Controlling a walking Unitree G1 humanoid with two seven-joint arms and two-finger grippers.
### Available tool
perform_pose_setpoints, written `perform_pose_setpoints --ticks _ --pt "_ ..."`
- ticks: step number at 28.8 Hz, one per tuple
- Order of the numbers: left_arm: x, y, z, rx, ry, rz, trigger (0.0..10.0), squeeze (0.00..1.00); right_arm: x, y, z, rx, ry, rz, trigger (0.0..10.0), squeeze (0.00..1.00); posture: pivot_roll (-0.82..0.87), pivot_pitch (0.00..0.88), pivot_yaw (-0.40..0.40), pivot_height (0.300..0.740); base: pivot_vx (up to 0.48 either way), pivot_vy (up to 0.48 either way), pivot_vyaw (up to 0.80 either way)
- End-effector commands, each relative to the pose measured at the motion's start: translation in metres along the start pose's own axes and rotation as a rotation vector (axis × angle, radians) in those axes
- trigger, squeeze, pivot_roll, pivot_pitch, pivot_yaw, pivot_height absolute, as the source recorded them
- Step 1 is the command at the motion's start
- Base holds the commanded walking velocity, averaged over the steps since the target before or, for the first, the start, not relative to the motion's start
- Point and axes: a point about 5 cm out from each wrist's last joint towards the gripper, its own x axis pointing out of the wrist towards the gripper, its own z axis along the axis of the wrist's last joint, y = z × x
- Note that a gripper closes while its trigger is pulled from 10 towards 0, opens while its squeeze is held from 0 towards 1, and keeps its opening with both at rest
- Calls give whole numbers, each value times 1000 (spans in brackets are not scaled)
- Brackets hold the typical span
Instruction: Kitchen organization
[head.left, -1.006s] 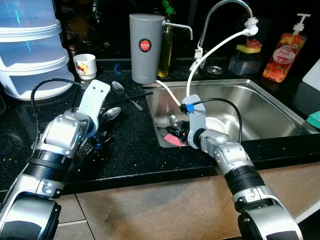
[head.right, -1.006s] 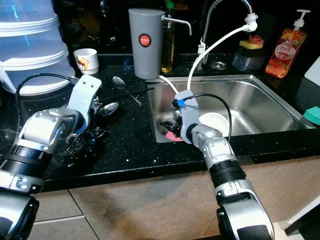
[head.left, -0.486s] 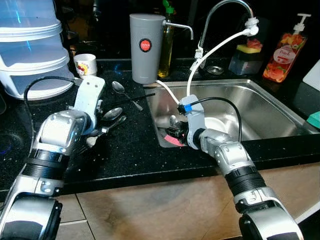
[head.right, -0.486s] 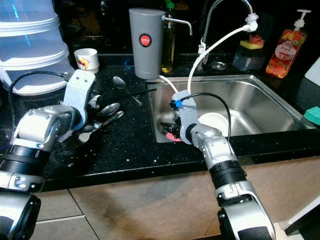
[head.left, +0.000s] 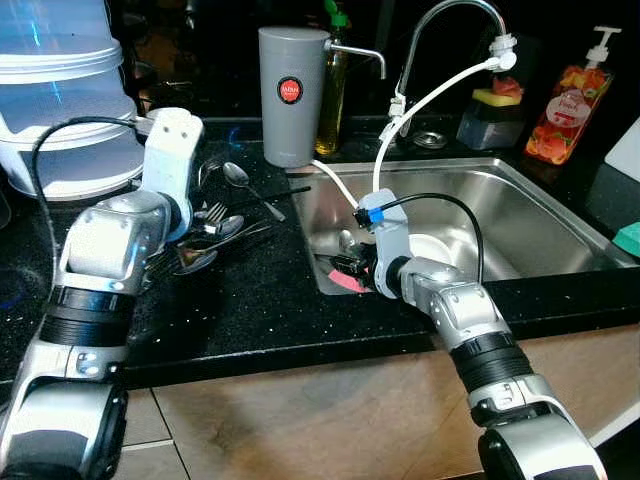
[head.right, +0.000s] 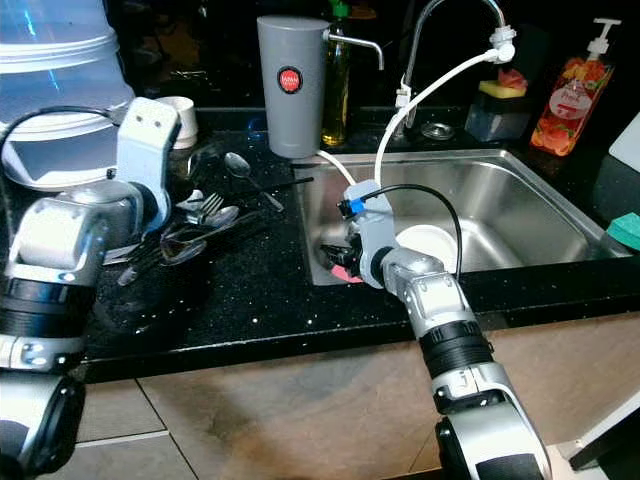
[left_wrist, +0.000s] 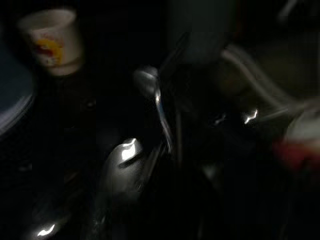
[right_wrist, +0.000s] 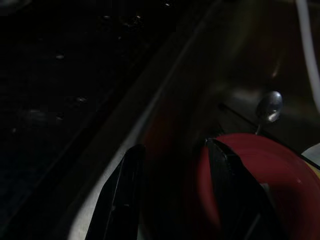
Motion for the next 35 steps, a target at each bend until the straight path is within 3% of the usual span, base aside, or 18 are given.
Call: perform_pose_setpoints --ticks 1,4,5,11,15,18,26,27,28,30,31,32,34,35 --pt "-5 -3 24 -117 -168 -56 0 0 -1 1 -2 27 -2 3 10000 0 84 44 -7 740 0 0 0" --pt "-7 -1 25 -197 -225 -105 0 0 -1 2 -2 38 -4 10 10000 0 87 49 -5 740 0 0 0" --pt "-11 0 24 -281 -290 -183 0 0 -1 4 -2 52 -12 20 10000 0 88 54 -7 740 0 0 0" --pt "-23 -3 15 -489 -395 -416 0 0 1 10 9 131 -113 33 10000 0 90 57 -8 740 0 0 0" --pt "-25 -4 9 -505 -395 -451 0 0 1 9 14 157 -154 22 10000 0 88 59 -6 740 0 0 0" --pt "-21 2 -7 -488 -362 -381 0 0 -1 8 30 227 -269 -3 10000 0 88 59 -6 740 0 0 0" --pt "-20 5 -11 -494 -360 -359 0 0 -4 13 42 290 -359 50 10000 0 88 61 -5 740 0 0 0" --pt "-19 7 -13 -498 -359 -340 0 0 -5 22 49 342 -403 129 10000 745 85 61 -4 740 0 0 0" --pt "-19 8 -14 -499 -360 -329 0 0 -6 30 53 392 -427 198 10000 1000 85 61 -4 740 0 0 0" --pt "-18 8 -14 -501 -362 -324 0 0 -6 39 55 445 -440 259 10000 1000 84 61 -5 740 0 0 0" --pt "-17 8 -15 -502 -362 -323 0 0 -5 52 55 503 -445 328 10000 1000 86 61 -6 740 0 0 0" --pt "-17 8 -15 -502 -362 -323 0 0 -5 52 55 503 -445 328 10000 1000 86 61 -6 740 0 0 0" --pt "-16 8 -14 -504 -365 -321 0 0 -7 72 59 553 -469 419 10000 1000 86 61 -6 740 0 0 0" --pt "-16 8 -14 -504 -366 -322 0 0 -7 77 61 574 -480 447 10000 765 86 61 -6 740 0 0 0"
